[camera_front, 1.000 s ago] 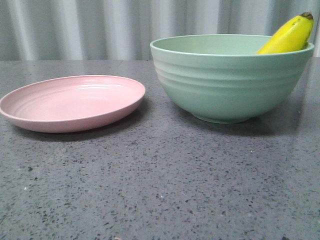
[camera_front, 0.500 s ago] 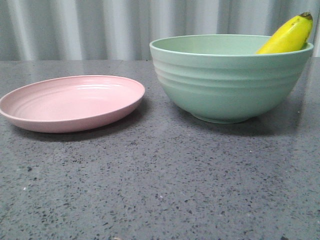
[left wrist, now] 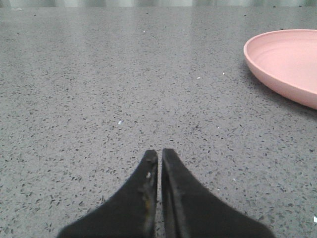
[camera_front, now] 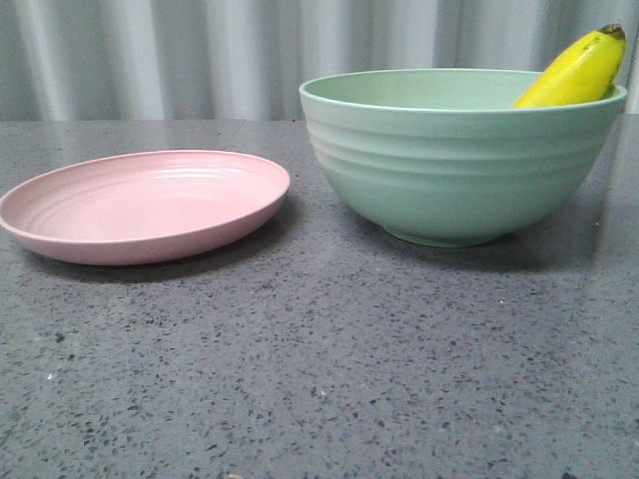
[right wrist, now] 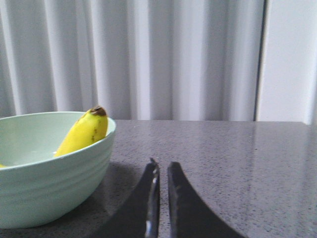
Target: Transfer banana from pink plate to green bowl
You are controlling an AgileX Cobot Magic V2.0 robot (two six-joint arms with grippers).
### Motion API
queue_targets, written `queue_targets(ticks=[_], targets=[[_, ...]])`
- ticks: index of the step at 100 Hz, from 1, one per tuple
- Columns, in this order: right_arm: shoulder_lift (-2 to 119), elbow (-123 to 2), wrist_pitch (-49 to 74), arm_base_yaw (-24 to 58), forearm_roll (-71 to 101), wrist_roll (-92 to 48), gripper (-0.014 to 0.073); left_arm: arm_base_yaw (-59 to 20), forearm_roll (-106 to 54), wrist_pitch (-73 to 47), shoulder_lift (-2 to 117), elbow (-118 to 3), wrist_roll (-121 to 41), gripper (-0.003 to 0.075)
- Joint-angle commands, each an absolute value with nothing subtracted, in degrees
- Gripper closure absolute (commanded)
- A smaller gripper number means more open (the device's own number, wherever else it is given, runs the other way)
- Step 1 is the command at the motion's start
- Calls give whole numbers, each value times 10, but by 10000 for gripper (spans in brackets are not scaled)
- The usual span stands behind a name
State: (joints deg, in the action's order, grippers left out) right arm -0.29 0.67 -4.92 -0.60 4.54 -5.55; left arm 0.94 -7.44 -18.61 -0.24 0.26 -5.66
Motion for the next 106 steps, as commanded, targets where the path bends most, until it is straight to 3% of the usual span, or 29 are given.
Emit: queue_targets(ticks=[1,20,48,106], targets=[[-17,19,-57,-19,41,-62,624,10,-79,-149,-15,7,-52,741],[-17,19,80,-22,41,-62,624,10,-79,-149,-15,7,-52,741],[-17,19,177,-22,41,-62,624,10,-79,-149,-15,7,-52,741],[-17,19,179,-22,41,-62,624,10,-79,-149,-15,7,-52,741]])
